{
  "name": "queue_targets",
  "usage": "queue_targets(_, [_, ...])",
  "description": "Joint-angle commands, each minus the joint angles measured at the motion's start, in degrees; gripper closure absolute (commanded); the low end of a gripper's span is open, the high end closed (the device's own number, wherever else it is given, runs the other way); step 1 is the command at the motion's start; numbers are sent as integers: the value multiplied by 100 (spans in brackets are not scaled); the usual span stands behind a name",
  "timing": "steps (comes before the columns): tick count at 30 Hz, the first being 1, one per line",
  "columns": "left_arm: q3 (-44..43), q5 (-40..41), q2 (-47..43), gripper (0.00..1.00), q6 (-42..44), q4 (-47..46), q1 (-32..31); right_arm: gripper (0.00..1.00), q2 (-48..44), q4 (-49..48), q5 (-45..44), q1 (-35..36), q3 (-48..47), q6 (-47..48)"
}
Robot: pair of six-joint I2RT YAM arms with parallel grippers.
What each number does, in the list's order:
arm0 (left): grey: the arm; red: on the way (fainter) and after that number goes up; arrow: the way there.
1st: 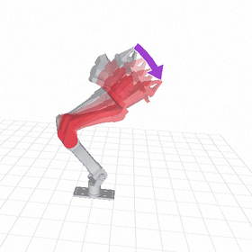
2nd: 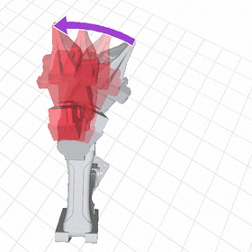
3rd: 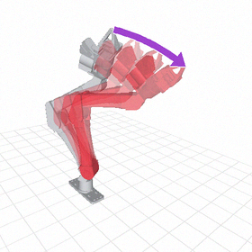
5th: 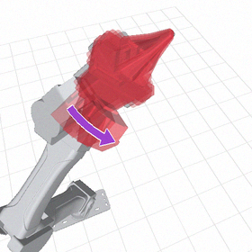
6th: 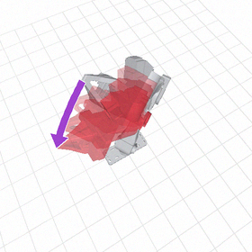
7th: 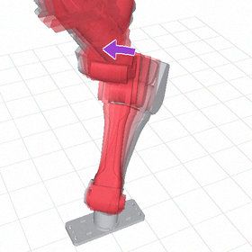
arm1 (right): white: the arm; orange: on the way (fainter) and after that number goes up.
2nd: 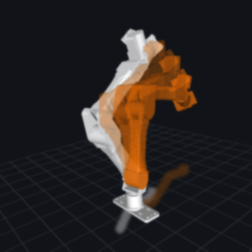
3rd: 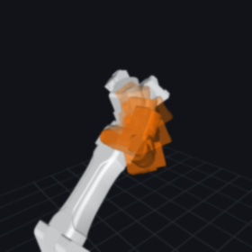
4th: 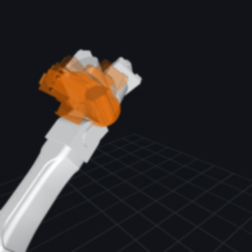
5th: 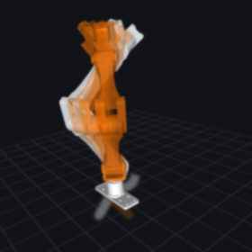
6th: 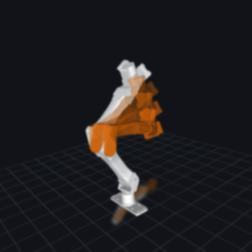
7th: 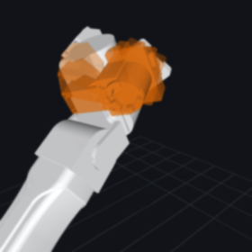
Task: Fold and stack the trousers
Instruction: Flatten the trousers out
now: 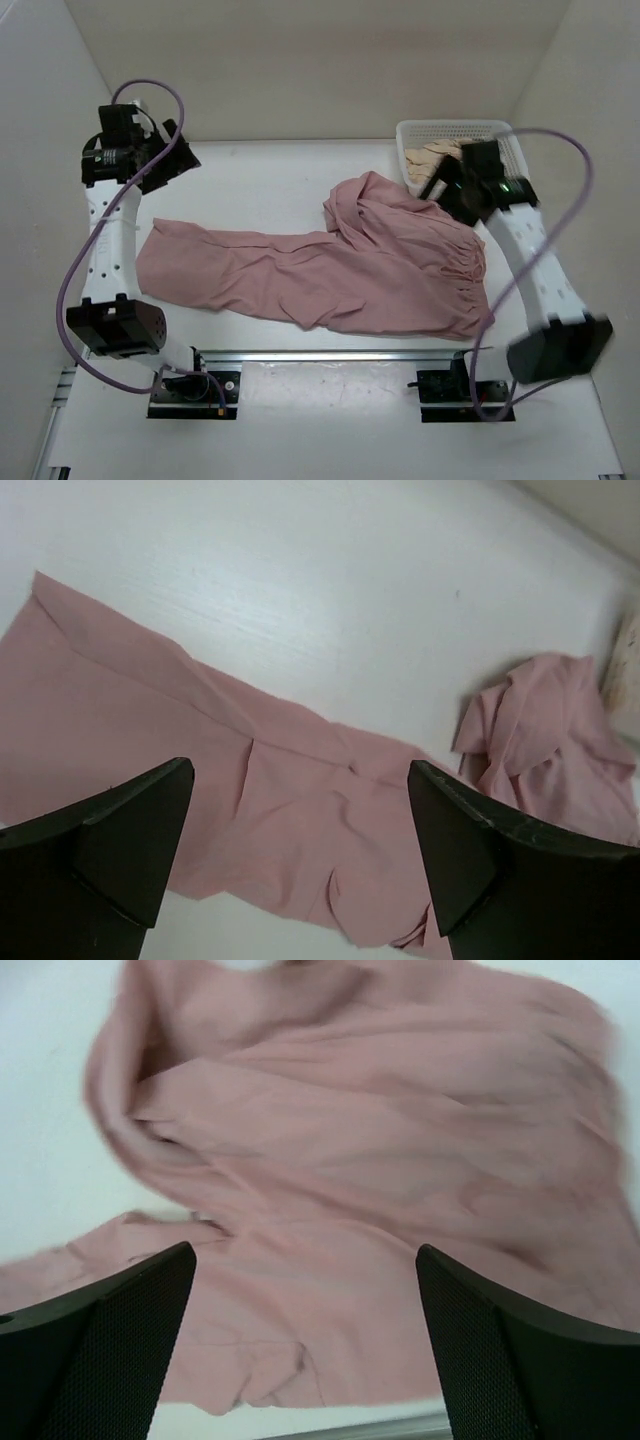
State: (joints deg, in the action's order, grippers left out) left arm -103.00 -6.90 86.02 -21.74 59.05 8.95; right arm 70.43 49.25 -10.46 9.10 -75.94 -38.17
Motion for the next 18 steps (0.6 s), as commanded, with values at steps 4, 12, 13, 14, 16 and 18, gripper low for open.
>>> queue_targets(4, [298, 242, 126, 0, 240, 309, -166, 4, 3234, -364, 1149, 952, -2675, 1119])
queue_targets(12, [491, 13, 11, 0, 538, 256, -279, 11, 5549, -364, 1337, 1260, -4410, 865])
queue_targets(13, [491, 13, 11, 0, 539, 343, -280, 18, 5664, -364, 1266, 1261, -4620, 864])
queue_targets(14, [631, 13, 11, 0, 591, 344, -280, 22, 5770, -364, 1266, 1313, -4718, 864])
queue_targets(16, [763, 13, -59, 0, 592, 344, -280, 35, 6121, -443, 1266, 1374, -5042, 811])
queue_targets(18, [904, 13, -59, 0, 539, 292, -280, 54, 6359, -443, 1476, 1375, -5228, 698])
